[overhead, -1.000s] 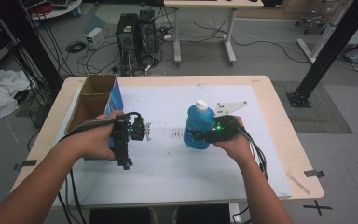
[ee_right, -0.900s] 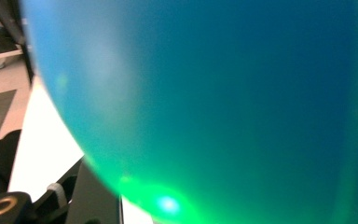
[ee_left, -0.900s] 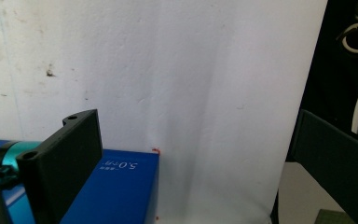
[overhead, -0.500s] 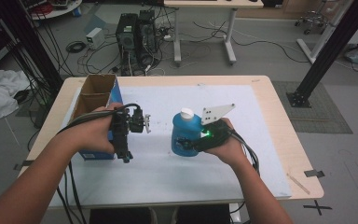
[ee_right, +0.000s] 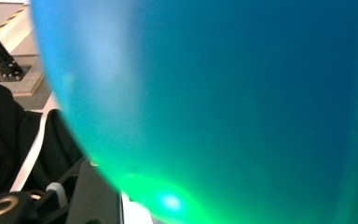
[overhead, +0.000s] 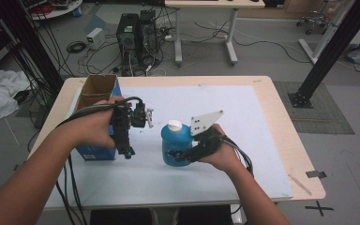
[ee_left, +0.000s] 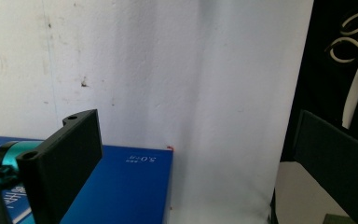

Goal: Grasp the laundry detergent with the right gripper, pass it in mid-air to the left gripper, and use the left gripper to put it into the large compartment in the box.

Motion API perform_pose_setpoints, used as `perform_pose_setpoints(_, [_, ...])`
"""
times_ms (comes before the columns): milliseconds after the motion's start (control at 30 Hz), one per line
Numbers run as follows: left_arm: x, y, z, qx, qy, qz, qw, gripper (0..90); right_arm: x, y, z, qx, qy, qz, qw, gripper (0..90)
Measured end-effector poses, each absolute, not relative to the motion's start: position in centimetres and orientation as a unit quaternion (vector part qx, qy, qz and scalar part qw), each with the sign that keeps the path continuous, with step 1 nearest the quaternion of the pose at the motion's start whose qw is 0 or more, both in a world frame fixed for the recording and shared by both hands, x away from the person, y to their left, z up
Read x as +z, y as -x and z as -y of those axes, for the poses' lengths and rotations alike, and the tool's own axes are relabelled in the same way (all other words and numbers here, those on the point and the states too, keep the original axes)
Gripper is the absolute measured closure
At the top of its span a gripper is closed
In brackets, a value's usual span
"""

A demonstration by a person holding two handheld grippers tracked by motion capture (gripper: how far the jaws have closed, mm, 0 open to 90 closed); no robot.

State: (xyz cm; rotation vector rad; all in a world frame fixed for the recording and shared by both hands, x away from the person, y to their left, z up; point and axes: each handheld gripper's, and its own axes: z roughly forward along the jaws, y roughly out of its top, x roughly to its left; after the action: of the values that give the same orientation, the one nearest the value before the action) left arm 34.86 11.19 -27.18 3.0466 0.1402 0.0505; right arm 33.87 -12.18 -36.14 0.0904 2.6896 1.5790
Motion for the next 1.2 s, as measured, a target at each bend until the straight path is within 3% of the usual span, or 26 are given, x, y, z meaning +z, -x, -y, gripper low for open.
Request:
perform_pose_setpoints(567, [-26.2, -33.6, -8.8, 0.007, -0.997, -0.012, 0.07, 1.7, -37.6, -33.6, 9.1, 0.5, -0.004, -0.866, -0.016, 45.9])
perform_pose_setpoints(1200, [-26.1, -32.9, -6.1, 0.01, -0.998, 0.013, 0.057, 1.7, -37.8, -33.5, 6.5, 0.501, 0.003, -0.865, -0.032, 46.0])
